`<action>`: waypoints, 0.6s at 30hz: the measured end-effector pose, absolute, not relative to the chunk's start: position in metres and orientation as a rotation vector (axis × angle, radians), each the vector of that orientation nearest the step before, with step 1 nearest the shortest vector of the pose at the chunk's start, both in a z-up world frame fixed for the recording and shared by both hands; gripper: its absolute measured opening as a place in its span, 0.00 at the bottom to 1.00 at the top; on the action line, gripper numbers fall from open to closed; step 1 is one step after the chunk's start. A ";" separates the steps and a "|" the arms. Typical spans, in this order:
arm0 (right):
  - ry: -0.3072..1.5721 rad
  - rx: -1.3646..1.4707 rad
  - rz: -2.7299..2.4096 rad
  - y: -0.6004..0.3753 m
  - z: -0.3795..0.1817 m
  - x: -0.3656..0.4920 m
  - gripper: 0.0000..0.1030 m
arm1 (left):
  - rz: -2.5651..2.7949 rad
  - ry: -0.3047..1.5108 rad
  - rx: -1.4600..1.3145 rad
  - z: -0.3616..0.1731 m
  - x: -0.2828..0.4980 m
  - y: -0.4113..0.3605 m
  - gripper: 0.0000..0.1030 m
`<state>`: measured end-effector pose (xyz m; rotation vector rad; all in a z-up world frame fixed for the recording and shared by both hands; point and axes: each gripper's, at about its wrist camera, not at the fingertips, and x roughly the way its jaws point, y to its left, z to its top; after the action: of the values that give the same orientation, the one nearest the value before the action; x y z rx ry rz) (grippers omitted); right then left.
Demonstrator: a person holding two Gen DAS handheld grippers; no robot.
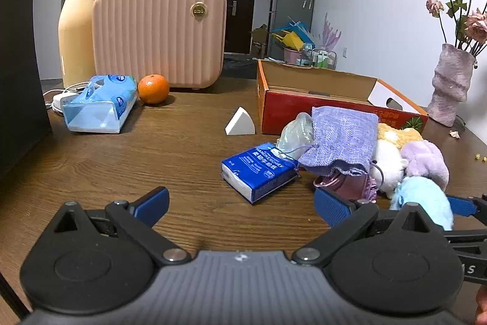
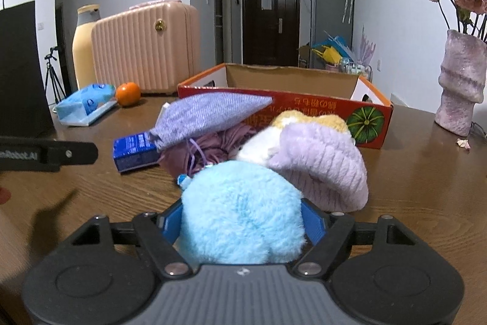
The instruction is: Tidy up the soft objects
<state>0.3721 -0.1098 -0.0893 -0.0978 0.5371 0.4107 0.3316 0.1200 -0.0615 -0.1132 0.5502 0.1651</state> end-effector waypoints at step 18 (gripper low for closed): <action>0.448 -0.094 0.430 -0.152 -0.073 0.359 0.74 | 0.170 0.544 -0.134 -0.058 0.339 0.084 1.00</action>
<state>0.3592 -0.1516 -0.0730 -0.0939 0.4476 0.4297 0.3385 0.0845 -0.0576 -0.1343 0.5436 0.1705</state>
